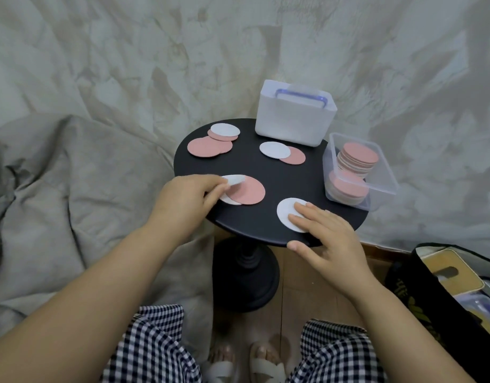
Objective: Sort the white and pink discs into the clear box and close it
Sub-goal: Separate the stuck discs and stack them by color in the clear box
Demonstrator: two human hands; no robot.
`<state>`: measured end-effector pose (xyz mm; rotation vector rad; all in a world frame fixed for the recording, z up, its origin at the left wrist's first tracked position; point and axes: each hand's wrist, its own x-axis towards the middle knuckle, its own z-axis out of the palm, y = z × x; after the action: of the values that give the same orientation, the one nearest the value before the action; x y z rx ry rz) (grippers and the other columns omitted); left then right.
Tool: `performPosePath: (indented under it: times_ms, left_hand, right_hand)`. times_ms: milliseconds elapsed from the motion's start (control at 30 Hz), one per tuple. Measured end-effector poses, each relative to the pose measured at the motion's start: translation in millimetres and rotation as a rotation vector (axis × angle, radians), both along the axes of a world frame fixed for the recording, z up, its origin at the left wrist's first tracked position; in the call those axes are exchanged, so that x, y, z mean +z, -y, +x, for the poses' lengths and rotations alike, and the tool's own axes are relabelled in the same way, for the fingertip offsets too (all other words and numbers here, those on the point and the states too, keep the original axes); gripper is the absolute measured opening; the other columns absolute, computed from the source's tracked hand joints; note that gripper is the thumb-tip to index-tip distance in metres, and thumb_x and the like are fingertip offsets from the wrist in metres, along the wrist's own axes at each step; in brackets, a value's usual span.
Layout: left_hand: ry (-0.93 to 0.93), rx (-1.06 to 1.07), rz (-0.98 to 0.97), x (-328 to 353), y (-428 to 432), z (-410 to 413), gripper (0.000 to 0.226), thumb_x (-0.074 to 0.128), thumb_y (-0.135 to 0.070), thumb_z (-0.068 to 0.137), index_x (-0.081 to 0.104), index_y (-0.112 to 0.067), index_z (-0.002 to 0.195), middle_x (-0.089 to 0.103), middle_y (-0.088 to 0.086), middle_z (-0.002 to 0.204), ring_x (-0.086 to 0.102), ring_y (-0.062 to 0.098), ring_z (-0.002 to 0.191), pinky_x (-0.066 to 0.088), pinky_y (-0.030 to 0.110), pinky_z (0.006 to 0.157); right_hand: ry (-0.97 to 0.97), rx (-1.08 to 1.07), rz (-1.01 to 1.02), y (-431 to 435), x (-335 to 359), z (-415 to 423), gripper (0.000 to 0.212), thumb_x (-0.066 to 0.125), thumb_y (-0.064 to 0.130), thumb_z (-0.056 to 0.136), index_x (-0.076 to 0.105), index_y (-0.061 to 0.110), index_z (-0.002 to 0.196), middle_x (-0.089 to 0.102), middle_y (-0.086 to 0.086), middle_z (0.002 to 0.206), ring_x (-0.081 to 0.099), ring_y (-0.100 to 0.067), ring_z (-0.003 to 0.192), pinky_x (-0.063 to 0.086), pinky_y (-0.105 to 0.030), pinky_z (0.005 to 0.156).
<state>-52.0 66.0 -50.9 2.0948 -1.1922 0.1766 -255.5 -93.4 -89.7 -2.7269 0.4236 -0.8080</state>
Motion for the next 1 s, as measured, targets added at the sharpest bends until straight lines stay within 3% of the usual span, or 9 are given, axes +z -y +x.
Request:
performPosePath:
  times_ms: [167,333,433,500,567,667,767,900,1000]
  left_hand:
    - [-0.014,0.136,-0.183,6,2,0,0.019,0.047,-0.017,0.094,0.063,-0.013,0.105,0.068,0.009,0.081,0.057,0.028,0.072,0.041,0.032,0.065]
    - [-0.137,0.13,-0.483,14,0,-20,0.018,0.047,-0.013,0.089,0.062,-0.014,0.098,0.061,-0.01,0.08,0.053,0.008,0.071,0.037,0.008,0.065]
    - [-0.386,0.067,-0.532,11,8,-40,0.018,0.048,-0.02,0.089,0.058,-0.036,0.087,0.065,-0.023,0.08,0.061,-0.001,0.077,0.05,0.019,0.077]
    - [-0.574,0.019,-0.525,6,13,-55,0.021,0.051,-0.022,0.088,0.059,-0.041,0.082,0.068,-0.018,0.084,0.065,0.007,0.084,0.055,0.036,0.08]
    - [-0.754,-0.013,-0.532,3,15,-70,0.027,0.05,-0.015,0.091,0.062,-0.037,0.082,0.071,-0.008,0.083,0.068,0.015,0.085,0.057,0.038,0.075]
    - [-0.979,-0.034,-0.558,3,11,-87,0.025,0.047,-0.007,0.094,0.062,-0.025,0.086,0.072,-0.003,0.077,0.069,0.014,0.081,0.056,0.024,0.066]
    - [-0.989,-0.06,-0.545,1,6,-88,0.014,0.059,-0.01,0.089,0.063,-0.024,0.089,0.074,-0.003,0.083,0.07,0.014,0.082,0.057,0.027,0.069]
    - [-0.845,0.031,-0.507,-2,5,-68,0.018,0.065,-0.012,0.084,0.063,-0.03,0.088,0.073,-0.005,0.085,0.069,0.011,0.083,0.056,0.04,0.081]
    - [-0.769,0.08,-0.543,2,6,-54,0.011,0.061,-0.014,0.087,0.063,-0.025,0.09,0.071,-0.003,0.089,0.068,0.01,0.086,0.055,0.043,0.083]
  right_hand:
    - [0.005,0.084,0.122,0,5,-10,0.041,0.065,0.042,0.075,0.063,0.032,0.115,0.05,0.019,0.13,0.04,0.0,0.128,0.031,-0.032,0.11]
    - [0.205,0.048,0.396,-15,15,-14,0.018,0.065,0.021,0.084,0.07,0.036,0.093,0.062,0.036,0.103,0.058,0.007,0.107,0.04,-0.014,0.097]
    - [0.404,-0.092,0.638,-21,29,-6,0.016,0.061,0.019,0.086,0.067,0.033,0.09,0.07,0.022,0.091,0.062,0.005,0.087,0.047,-0.011,0.078]
    - [0.473,-0.16,0.755,-23,36,3,0.009,0.062,0.021,0.086,0.067,0.027,0.09,0.07,0.011,0.089,0.062,0.002,0.082,0.05,-0.016,0.072]
    - [0.51,-0.174,0.819,-26,40,13,0.006,0.064,0.017,0.084,0.066,0.023,0.086,0.068,0.009,0.085,0.06,0.004,0.075,0.049,-0.014,0.068]
    - [0.5,-0.171,0.826,-35,41,24,0.008,0.068,0.014,0.082,0.065,0.021,0.08,0.064,0.012,0.071,0.055,0.001,0.064,0.046,-0.014,0.061]
    - [0.459,-0.157,0.818,-40,40,32,0.008,0.069,0.015,0.08,0.065,0.021,0.079,0.065,0.01,0.07,0.053,0.002,0.062,0.043,-0.013,0.058]
    - [0.35,-0.136,0.716,-35,46,45,0.007,0.069,0.02,0.081,0.065,0.025,0.084,0.065,0.007,0.084,0.056,-0.001,0.075,0.043,-0.009,0.066]
    - [0.113,-0.147,0.502,-12,52,66,0.024,0.059,0.031,0.089,0.059,0.027,0.113,0.059,0.01,0.117,0.053,0.0,0.102,0.038,-0.008,0.081]
